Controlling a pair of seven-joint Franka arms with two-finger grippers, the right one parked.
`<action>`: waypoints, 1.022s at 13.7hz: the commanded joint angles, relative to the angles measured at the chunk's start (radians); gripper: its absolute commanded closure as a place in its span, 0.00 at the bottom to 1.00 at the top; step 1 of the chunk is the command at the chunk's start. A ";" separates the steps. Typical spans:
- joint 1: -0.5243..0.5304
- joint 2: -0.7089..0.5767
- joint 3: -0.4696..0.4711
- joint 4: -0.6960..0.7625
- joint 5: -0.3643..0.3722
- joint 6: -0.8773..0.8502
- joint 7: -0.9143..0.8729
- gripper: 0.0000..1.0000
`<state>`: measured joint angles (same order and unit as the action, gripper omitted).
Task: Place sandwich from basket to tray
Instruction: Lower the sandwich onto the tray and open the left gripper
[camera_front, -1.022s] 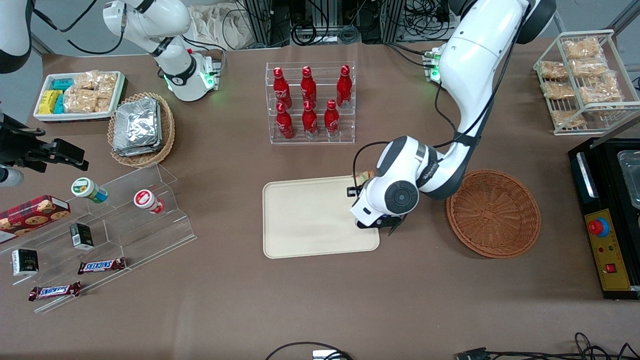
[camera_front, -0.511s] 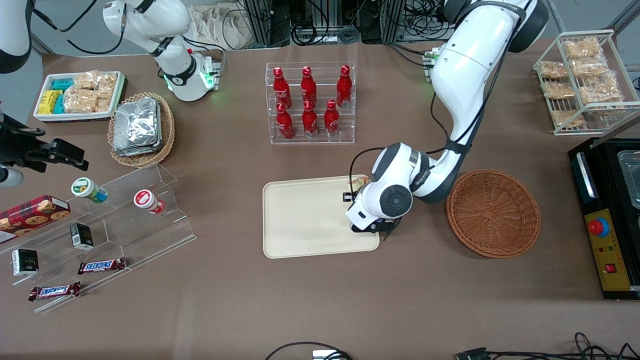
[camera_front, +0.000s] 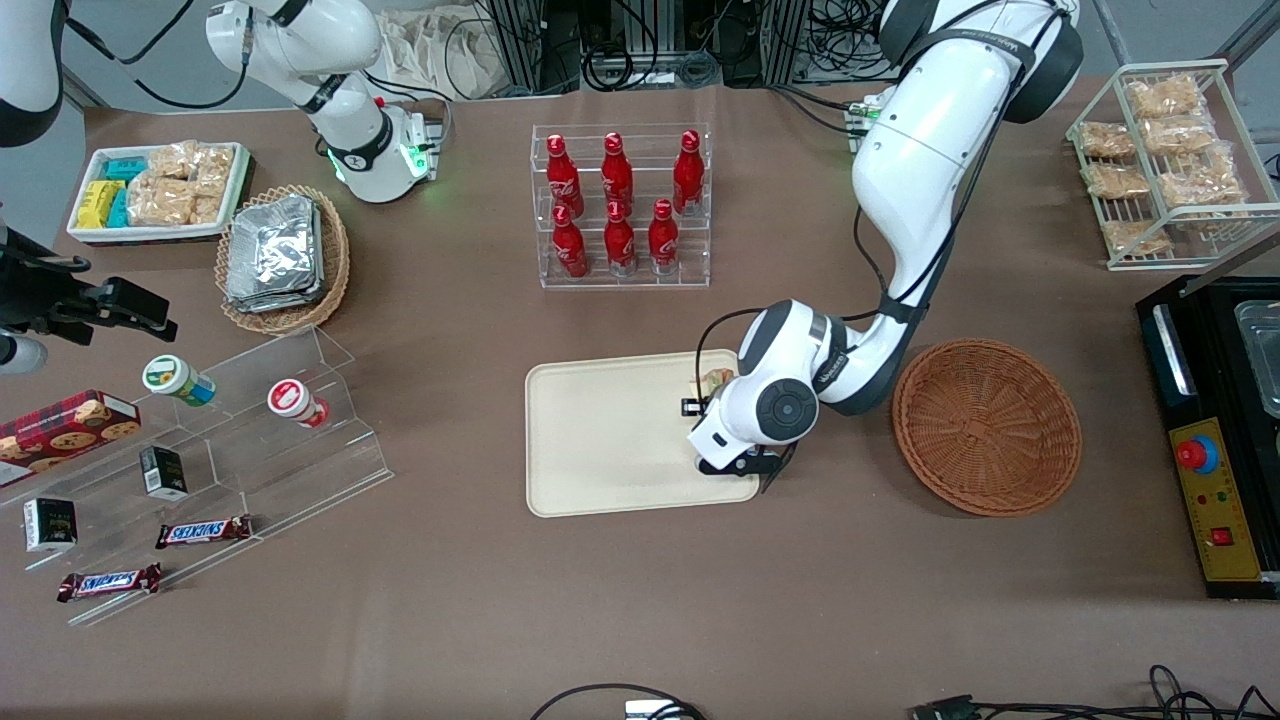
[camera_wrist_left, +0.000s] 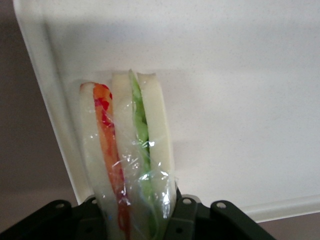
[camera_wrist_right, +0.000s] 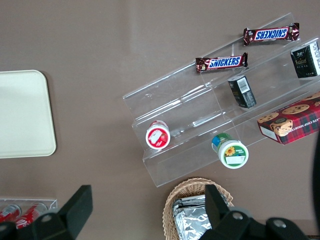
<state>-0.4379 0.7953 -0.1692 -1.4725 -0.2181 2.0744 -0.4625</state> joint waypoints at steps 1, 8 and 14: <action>-0.013 0.012 0.008 0.032 0.000 -0.004 0.001 0.00; -0.010 -0.004 0.010 0.035 -0.009 -0.008 -0.016 0.00; 0.116 -0.220 0.014 0.035 -0.041 -0.129 -0.007 0.00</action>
<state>-0.3730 0.6854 -0.1563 -1.4066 -0.2407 2.0163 -0.4706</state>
